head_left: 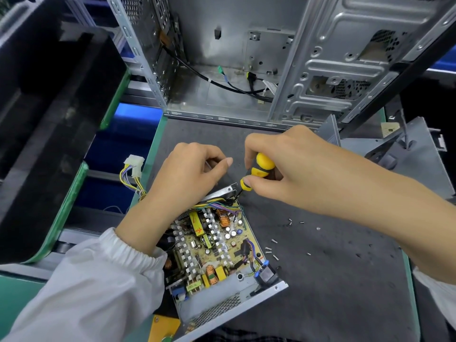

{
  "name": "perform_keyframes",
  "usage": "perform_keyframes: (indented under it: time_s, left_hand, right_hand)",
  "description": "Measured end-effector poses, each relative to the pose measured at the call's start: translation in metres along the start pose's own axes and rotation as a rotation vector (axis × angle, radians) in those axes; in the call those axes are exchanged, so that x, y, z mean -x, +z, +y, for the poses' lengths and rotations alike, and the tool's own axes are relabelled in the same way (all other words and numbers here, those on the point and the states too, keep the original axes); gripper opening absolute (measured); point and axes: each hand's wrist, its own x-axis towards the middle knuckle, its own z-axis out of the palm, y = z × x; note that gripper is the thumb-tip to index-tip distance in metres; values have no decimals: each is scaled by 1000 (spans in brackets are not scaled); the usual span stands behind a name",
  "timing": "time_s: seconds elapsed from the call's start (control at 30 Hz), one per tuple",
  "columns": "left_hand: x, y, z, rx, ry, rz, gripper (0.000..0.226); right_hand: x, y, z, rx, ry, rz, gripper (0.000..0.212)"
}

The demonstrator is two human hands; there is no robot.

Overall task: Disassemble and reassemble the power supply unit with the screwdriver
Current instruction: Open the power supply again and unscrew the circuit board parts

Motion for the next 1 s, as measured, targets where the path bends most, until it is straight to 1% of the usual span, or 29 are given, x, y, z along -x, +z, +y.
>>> perform_keyframes:
  time_s: [0.07,0.1,0.17,0.23,0.27,0.3,0.4,0.5,0.53,0.57,0.63,0.7,0.73,0.87,0.9,1.0]
  left_hand:
    - [0,-3,2,39,24,-16,14]
    - [0,-7,3,115,51,-56,19]
    - [3,-20,3,333,142,-220,35]
    - [5,-29,4,475,244,-358,39]
    - [6,-30,6,490,277,-381,38]
    - [7,-27,9,483,291,-372,38]
    - [9,-16,18,455,256,-263,39]
    - [7,-16,19,428,239,-195,26]
    - [5,-18,19,404,244,-184,23]
    - [4,-20,20,389,247,-185,22]
    - [3,-21,24,384,264,-217,23]
    - [2,-23,29,356,289,-239,33]
    - [1,-23,29,357,291,-246,39]
    - [0,-23,27,357,309,-312,48]
    - [1,-21,27,364,300,-299,47]
    - [2,-18,27,343,270,-207,31]
  right_hand:
    - [-3,1,-3,17,-3,4,21]
    - [-4,2,-5,38,-6,6,24]
    - [-8,4,-8,106,-22,20,29]
    - [-11,7,-11,156,-41,28,29]
    - [-12,8,-12,175,-44,25,29]
    - [-13,10,-12,189,-43,19,33]
    - [-12,7,-13,164,-36,2,36]
    - [-2,-8,-13,13,-83,-53,36]
    - [1,-14,-14,0,-109,-64,35]
    - [2,-19,-14,26,-137,-57,35]
    - [-2,-26,-17,191,-158,-68,36]
    - [-8,-29,-17,383,-134,-108,28]
    - [-9,-30,-20,439,-121,-126,25]
    - [-9,-30,-24,520,-103,-156,28]
    - [-10,-31,-25,521,-101,-163,29]
    - [-13,-31,-31,548,-118,-138,28]
